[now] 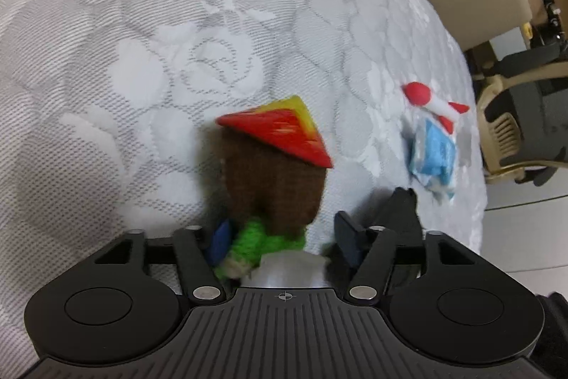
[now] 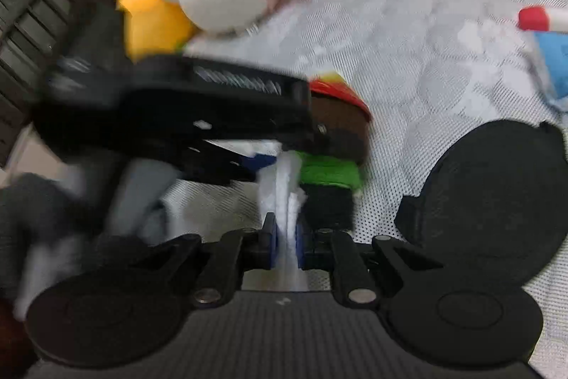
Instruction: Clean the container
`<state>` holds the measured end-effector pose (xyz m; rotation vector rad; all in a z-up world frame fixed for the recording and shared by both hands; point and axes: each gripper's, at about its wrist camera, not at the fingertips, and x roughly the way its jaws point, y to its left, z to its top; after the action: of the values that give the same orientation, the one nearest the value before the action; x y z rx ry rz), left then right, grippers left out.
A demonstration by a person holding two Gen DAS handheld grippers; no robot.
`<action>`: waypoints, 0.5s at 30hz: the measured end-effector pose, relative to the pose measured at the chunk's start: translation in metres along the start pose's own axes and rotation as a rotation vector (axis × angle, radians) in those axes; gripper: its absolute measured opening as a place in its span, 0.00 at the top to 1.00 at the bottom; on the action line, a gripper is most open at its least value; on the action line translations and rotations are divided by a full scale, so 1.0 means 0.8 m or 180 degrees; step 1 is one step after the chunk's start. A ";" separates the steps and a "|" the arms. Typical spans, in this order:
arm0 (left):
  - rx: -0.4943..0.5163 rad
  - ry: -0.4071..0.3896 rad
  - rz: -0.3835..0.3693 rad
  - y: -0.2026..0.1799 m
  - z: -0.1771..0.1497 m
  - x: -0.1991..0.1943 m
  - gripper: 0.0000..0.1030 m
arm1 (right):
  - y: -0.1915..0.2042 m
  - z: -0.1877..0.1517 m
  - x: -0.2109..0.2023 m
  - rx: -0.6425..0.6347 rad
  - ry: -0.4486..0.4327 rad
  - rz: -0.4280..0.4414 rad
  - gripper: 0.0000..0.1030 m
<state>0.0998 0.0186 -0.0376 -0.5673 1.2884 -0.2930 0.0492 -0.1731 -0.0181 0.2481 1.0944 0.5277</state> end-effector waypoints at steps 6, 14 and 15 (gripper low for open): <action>-0.0060 0.0026 0.0067 0.011 0.004 0.008 0.29 | -0.023 -0.005 -0.010 0.0089 0.0082 -0.0458 0.88; 0.1489 -0.0637 0.0518 -0.085 -0.028 -0.013 0.11 | -0.071 0.036 -0.103 0.0181 -0.0646 -0.0767 0.91; 0.1737 -0.0747 0.0574 -0.101 -0.033 -0.016 0.10 | -0.087 0.041 -0.118 0.0276 -0.0787 -0.0844 0.91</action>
<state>0.0795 -0.0480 0.0132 -0.0179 0.9678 -0.3967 0.0650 -0.2795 0.0386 0.2328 0.8927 0.2062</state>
